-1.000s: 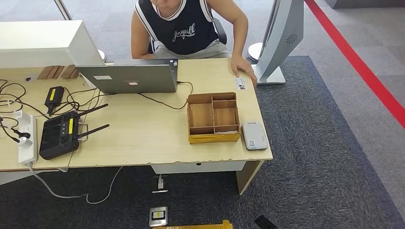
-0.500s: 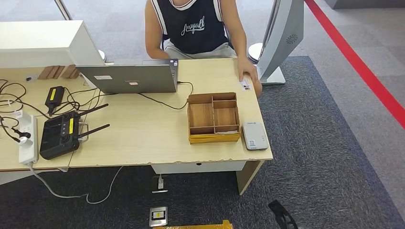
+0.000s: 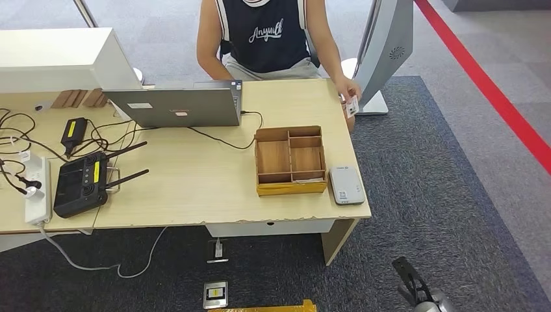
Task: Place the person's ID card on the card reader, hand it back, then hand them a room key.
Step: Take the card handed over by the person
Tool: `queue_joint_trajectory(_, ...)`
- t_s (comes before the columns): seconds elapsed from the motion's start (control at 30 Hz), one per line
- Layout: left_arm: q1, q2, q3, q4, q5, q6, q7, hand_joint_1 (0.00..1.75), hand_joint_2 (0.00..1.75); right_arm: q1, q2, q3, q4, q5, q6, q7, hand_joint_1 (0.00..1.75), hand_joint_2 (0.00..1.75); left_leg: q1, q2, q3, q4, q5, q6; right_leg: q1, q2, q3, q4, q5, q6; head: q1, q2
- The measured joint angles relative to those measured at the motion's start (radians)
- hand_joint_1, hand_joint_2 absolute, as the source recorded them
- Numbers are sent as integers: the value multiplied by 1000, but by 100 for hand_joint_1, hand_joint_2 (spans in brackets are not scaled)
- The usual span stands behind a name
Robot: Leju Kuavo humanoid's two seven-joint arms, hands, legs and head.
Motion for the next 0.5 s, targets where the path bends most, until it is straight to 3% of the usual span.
queue_joint_trajectory(0.13,0,1,0,0,-10,-6,-12,0,175,-1,-11,-4,-2,-10,-21,-3,0,175,0,0,0,0,0,0,0,0,0,0,0,0,0,0)
queue_joint_trajectory(0.2,0,5,0,0,-21,-13,-22,0,175,-18,-50,-9,-15,-15,-35,-7,0,175,0,0,-1,0,0,0,0,0,0,0,0,0,0,0)
queue_joint_trajectory(0.33,-1,11,0,0,-32,-21,-28,0,175,-89,-179,-9,-99,-13,-22,36,0,175,0,0,0,0,0,1,-1,1,0,0,1,1,0,0)
queue_joint_trajectory(0.5,0,10,0,0,-32,-22,-28,0,175,-93,-205,-8,-136,-14,-25,39,0,175,0,0,0,0,0,1,0,1,0,0,1,1,0,0)
